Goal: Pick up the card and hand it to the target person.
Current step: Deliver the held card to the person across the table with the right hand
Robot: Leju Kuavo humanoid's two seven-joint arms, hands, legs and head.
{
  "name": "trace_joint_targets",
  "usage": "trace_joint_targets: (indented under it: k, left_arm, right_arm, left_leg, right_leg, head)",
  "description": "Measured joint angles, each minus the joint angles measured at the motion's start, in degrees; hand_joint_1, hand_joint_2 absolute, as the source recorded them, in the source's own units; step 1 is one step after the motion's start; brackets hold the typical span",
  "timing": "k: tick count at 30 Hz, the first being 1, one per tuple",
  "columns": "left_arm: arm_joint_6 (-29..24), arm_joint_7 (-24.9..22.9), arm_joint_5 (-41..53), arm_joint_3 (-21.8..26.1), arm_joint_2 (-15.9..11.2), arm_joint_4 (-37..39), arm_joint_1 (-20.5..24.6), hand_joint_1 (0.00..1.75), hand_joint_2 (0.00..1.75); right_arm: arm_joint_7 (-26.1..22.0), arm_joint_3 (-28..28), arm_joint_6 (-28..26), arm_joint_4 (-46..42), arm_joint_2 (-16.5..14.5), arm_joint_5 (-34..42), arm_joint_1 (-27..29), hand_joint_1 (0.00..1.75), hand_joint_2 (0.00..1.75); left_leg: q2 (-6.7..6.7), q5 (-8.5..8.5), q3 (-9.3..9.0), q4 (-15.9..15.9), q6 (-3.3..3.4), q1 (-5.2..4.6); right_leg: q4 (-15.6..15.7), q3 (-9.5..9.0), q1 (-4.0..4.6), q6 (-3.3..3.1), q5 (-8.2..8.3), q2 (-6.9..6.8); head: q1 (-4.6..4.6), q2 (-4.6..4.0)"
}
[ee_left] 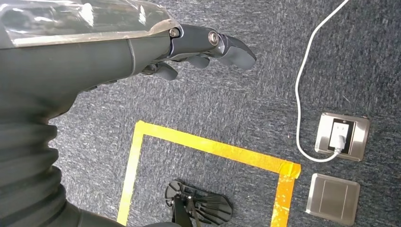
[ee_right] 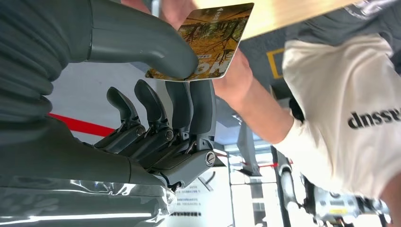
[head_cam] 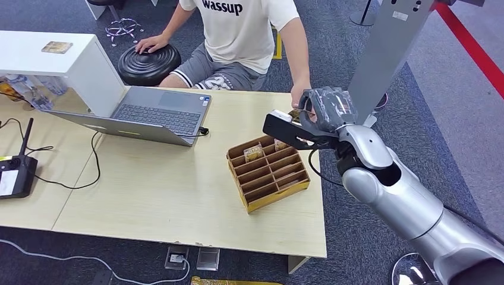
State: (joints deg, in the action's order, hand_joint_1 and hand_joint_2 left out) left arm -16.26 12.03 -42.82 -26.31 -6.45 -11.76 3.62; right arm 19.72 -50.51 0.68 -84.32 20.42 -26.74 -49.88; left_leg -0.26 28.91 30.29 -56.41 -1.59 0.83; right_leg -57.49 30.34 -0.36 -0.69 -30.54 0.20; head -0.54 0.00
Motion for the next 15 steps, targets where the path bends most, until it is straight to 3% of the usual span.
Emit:
trace_joint_targets:
  k: [13,14,15]
  left_arm:
    - [0.8,0.5,-0.2,-1.2,0.0,0.0,0.1,0.00,1.75]
    - [0.8,0.6,-0.2,-1.3,0.0,0.0,0.1,0.00,1.31]
    - [0.9,0.7,-0.2,-1.4,0.1,0.0,0.1,0.00,1.31]
  right_arm:
    - [-9.3,0.4,-13.8,-0.2,-0.8,-9.1,3.9,1.48,1.75]
    - [-10.1,0.5,-14.9,0.0,-1.0,-9.4,4.5,1.11,1.75]
    - [-10.9,0.6,-16.0,0.2,-1.1,-9.6,5.1,0.74,1.75]
  left_leg:
    - [0.00,0.00,0.06,0.0,0.00,0.00]
    - [-0.01,0.00,0.07,0.0,0.00,0.00]
    - [-0.01,0.00,0.09,0.0,0.00,0.00]
  right_leg:
    - [0.0,0.04,0.00,0.00,0.00,0.00]
    - [0.0,0.06,0.00,0.00,0.00,-0.01]
    - [0.0,0.08,0.00,0.00,-0.01,-0.01]
  head:
    - [0.03,0.00]
    - [0.03,0.00]
    - [0.03,0.00]
